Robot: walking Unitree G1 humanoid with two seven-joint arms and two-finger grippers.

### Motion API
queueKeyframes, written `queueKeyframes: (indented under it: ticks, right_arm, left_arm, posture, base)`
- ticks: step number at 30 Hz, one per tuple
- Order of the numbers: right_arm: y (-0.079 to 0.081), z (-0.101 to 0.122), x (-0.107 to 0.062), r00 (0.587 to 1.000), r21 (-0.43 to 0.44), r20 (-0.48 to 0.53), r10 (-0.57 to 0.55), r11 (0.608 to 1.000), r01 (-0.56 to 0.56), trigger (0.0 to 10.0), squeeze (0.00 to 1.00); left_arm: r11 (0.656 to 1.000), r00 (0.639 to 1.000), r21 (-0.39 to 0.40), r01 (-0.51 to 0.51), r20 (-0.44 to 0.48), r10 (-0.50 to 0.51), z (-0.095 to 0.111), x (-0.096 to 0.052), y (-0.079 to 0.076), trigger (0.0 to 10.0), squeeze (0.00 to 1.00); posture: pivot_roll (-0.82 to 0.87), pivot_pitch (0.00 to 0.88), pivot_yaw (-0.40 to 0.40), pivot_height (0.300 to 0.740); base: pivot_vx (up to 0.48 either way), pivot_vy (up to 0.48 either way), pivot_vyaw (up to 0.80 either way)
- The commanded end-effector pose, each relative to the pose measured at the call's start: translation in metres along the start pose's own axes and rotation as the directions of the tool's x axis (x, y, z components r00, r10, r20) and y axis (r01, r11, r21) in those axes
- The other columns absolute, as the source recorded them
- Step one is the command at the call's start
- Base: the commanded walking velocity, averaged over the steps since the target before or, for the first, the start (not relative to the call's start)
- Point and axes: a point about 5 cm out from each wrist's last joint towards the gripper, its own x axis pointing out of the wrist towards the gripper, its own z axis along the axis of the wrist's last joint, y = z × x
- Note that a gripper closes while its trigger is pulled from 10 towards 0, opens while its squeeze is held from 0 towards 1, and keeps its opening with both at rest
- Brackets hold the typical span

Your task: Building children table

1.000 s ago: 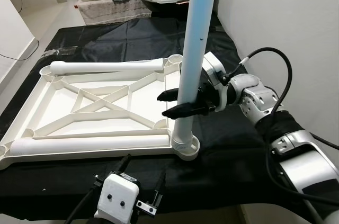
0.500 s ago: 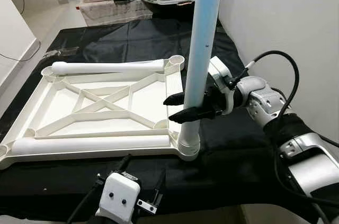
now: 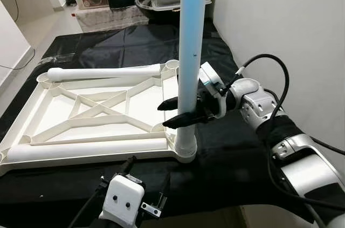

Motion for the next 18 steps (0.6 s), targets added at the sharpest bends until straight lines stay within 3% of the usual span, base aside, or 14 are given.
queueKeyframes:
  ticks: [1,9,11,14,18]
  right_arm:
    - [0.004,-0.022,0.007,0.997,0.077,-0.074,0.002,0.997,0.004,10.0,0.0]
    - [-0.006,-0.033,0.011,0.977,0.083,-0.137,-0.163,0.981,0.175,10.0,0.0]
    - [-0.006,-0.033,0.011,0.977,0.083,-0.137,-0.163,0.981,0.175,10.0,0.0]
    - [-0.015,-0.035,0.012,0.946,0.092,-0.136,-0.295,0.947,0.308,10.0,0.0]
    - [-0.02,-0.035,0.011,0.918,0.102,-0.114,-0.38,0.915,0.391,10.0,0.0]
  left_arm:
    - [1.0,1.0,0.012,-0.005,-0.017,0.005,-0.004,-0.001,0.001,10.0,0.0]
    - [1.0,1.0,0.008,-0.006,-0.014,0.006,-0.006,0.002,0.0,10.0,0.0]
    - [1.0,1.0,0.008,-0.006,-0.014,0.006,-0.006,0.002,0.0,10.0,0.0]
    - [1.0,1.0,0.007,-0.008,-0.011,0.008,-0.006,0.003,0.0,10.0,0.0]
    - [1.0,1.0,0.006,-0.01,-0.009,0.01,-0.006,0.003,0.0,10.0,0.0]
  posture:
    - [0.12,0.109,0.049,0.74]
    - [0.11,0.12,0.046,0.74]
    - [0.11,0.12,0.046,0.74]
    - [0.11,0.122,0.043,0.74]
    - [0.11,0.122,0.043,0.74]
  base:
    - [0.0,0.0,0.0]
    - [0.0,0.0,0.0]
    - [0.0,0.0,0.0]
    - [0.0,0.0,0.0]
    - [0.0,0.0,0.0]
